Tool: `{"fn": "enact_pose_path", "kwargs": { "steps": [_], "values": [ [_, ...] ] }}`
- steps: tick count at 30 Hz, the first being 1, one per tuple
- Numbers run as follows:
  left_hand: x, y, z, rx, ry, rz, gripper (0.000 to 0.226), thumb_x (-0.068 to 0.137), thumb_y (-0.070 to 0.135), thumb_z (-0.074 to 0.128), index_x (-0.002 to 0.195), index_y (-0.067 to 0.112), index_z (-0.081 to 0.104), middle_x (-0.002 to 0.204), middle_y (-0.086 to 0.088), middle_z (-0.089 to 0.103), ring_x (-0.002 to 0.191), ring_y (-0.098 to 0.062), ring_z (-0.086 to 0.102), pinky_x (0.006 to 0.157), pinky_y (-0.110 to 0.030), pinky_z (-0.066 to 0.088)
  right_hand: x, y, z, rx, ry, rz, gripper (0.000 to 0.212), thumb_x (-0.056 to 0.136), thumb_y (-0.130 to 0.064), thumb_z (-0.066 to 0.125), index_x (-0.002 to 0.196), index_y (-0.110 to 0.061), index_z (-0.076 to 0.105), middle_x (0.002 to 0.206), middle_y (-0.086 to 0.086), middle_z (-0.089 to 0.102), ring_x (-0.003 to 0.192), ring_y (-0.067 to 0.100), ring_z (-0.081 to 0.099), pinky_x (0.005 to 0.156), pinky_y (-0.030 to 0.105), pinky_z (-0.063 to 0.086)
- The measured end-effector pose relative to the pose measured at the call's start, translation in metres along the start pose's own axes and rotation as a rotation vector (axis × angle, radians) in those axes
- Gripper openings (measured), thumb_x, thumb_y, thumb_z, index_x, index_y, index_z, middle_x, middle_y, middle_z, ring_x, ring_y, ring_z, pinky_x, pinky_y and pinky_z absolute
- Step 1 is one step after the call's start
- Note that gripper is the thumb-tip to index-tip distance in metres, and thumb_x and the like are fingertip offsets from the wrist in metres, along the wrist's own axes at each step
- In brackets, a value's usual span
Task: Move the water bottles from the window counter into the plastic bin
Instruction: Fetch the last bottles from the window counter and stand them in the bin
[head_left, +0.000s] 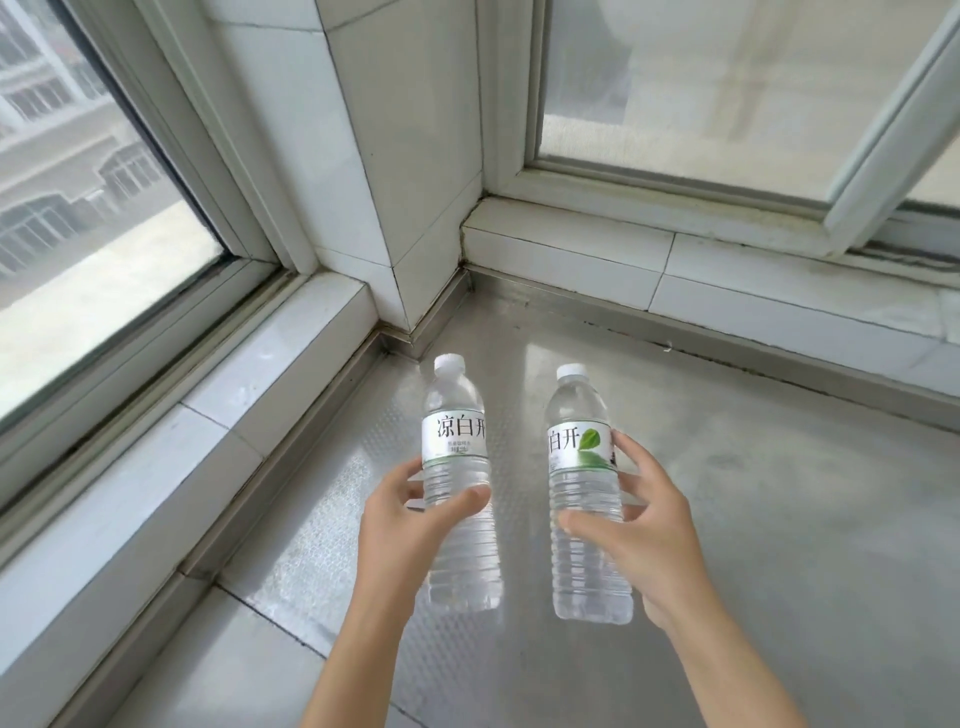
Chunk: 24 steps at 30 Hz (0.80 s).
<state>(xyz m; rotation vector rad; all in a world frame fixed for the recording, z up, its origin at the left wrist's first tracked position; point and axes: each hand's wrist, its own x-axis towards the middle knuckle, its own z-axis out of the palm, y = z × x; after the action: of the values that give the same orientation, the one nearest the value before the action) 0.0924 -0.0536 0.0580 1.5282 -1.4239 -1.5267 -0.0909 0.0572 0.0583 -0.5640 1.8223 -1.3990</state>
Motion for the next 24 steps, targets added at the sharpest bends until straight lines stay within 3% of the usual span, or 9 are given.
{"fn": "enact_pose_path", "kwargs": {
  "steps": [3, 5, 10, 12, 16, 20, 24],
  "values": [
    [-0.039, 0.003, -0.008, -0.018, -0.065, 0.047, 0.064, 0.042, 0.050, 0.087, 0.103, 0.042, 0.069, 0.094, 0.004, 0.074, 0.075, -0.013, 0.073, 0.066, -0.034, 0.060, -0.045, -0.006, -0.006, 0.024, 0.023, -0.038, 0.093, 0.051, -0.007, 0.087, 0.125, -0.050, 0.050, 0.110, -0.004, 0.069, 0.082, 0.012, 0.073, 0.063, 0.032, 0.059],
    [-0.067, 0.003, -0.015, -0.016, -0.130, 0.087, 0.064, 0.042, 0.049, 0.088, 0.103, 0.043, 0.069, 0.092, 0.005, 0.075, 0.078, -0.015, 0.074, 0.067, -0.036, 0.062, -0.081, -0.009, -0.009, 0.027, 0.044, -0.059, 0.095, 0.049, -0.010, 0.088, 0.127, -0.049, 0.049, 0.111, -0.002, 0.070, 0.083, 0.012, 0.073, 0.063, 0.031, 0.059],
    [-0.134, 0.003, -0.037, -0.023, -0.285, 0.187, 0.062, 0.044, 0.046, 0.089, 0.103, 0.040, 0.070, 0.088, 0.009, 0.076, 0.072, -0.009, 0.074, 0.056, -0.018, 0.055, -0.167, -0.011, -0.014, 0.041, 0.132, -0.098, 0.094, 0.044, -0.021, 0.089, 0.121, -0.057, 0.048, 0.109, -0.008, 0.071, 0.083, 0.007, 0.071, 0.057, 0.022, 0.057],
    [-0.155, 0.005, -0.043, -0.032, -0.329, 0.214, 0.060, 0.045, 0.042, 0.090, 0.102, 0.038, 0.071, 0.088, 0.009, 0.076, 0.071, -0.008, 0.073, 0.056, -0.016, 0.055, -0.197, -0.011, -0.017, 0.045, 0.170, -0.107, 0.094, 0.042, -0.028, 0.088, 0.120, -0.059, 0.048, 0.109, -0.009, 0.071, 0.086, 0.009, 0.071, 0.061, 0.026, 0.059],
    [-0.193, 0.009, -0.044, -0.042, -0.412, 0.262, 0.062, 0.042, 0.046, 0.089, 0.100, 0.046, 0.069, 0.089, 0.006, 0.076, 0.072, -0.011, 0.073, 0.057, -0.019, 0.056, -0.253, -0.010, -0.033, 0.041, 0.262, -0.105, 0.096, 0.039, -0.034, 0.086, 0.123, -0.060, 0.046, 0.115, -0.008, 0.068, 0.106, 0.022, 0.064, 0.084, 0.050, 0.055],
    [-0.223, 0.013, -0.025, -0.021, -0.539, 0.319, 0.062, 0.040, 0.049, 0.089, 0.096, 0.060, 0.064, 0.088, 0.007, 0.076, 0.072, -0.013, 0.072, 0.057, -0.016, 0.055, -0.301, -0.005, -0.058, 0.066, 0.396, -0.101, 0.096, 0.040, -0.031, 0.087, 0.122, -0.060, 0.047, 0.116, -0.010, 0.068, 0.108, 0.019, 0.061, 0.089, 0.051, 0.053],
    [-0.256, 0.013, -0.001, 0.035, -0.695, 0.379, 0.065, 0.040, 0.050, 0.089, 0.096, 0.066, 0.061, 0.091, 0.010, 0.076, 0.076, -0.013, 0.073, 0.063, -0.023, 0.057, -0.352, 0.005, -0.081, 0.112, 0.558, -0.101, 0.095, 0.040, -0.031, 0.086, 0.121, -0.061, 0.047, 0.116, -0.011, 0.067, 0.107, 0.016, 0.062, 0.088, 0.049, 0.053]
  ]
}}
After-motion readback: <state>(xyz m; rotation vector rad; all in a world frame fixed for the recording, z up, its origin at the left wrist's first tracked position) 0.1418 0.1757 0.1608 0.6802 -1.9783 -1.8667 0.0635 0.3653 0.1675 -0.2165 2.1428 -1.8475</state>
